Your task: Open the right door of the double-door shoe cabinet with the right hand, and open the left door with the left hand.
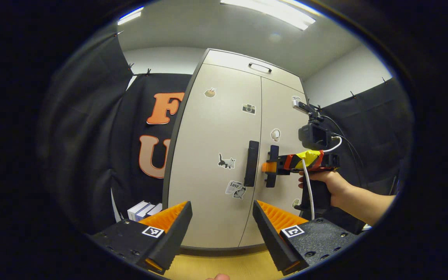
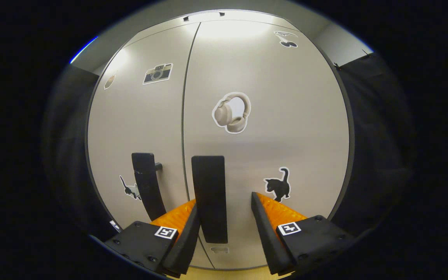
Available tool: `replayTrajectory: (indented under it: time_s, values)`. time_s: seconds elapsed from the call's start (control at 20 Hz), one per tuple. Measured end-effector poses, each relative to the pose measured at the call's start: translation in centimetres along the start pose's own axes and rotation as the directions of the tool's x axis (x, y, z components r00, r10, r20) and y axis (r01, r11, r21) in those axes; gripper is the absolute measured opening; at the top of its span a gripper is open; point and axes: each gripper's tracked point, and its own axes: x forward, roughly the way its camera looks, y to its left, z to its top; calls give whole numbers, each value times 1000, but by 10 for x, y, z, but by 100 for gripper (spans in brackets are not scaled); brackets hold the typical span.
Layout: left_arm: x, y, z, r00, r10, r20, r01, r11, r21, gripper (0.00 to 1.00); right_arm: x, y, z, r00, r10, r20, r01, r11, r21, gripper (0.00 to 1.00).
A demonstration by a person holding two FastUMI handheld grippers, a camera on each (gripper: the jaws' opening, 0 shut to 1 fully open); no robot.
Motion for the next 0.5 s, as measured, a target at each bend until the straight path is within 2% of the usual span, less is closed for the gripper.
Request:
replayTrajectory:
  time_s: [0.05,0.1,0.15,0.2,0.25,0.35,0.4,0.45,0.5]
  values:
    - [6,-6,3,1000,-16,14,16,1000,1,94,-1,4,-1,1000,18,-5,-18,1000,10,75]
    - [11,-13,6,999,-35,25,35,999,-2,94,-1,15,-3,997,73,-16,-72,997,25,70]
    - [13,-20,8,998,-56,33,56,998,-6,94,-5,14,-3,997,80,-20,-79,996,34,51]
    - [15,-27,10,996,-74,41,75,997,-15,94,-1,15,-5,996,85,-30,-84,996,28,38]
    - [15,-31,12,995,-84,49,85,996,-27,92,-3,15,-4,996,89,-28,-88,996,30,37]
    - [15,-38,12,995,-87,48,90,994,-56,94,-3,15,-7,997,76,-32,-75,996,40,25]
    - [14,-41,9,995,-93,32,95,993,-63,92,-3,15,-7,997,68,-38,-67,997,47,24]
    - [13,-42,6,995,-94,16,95,993,-65,94,-4,15,-8,997,71,-42,-69,996,52,18]
    - [13,-41,3,996,-92,2,92,994,-64,94,-6,15,-8,995,83,-48,-80,995,55,18]
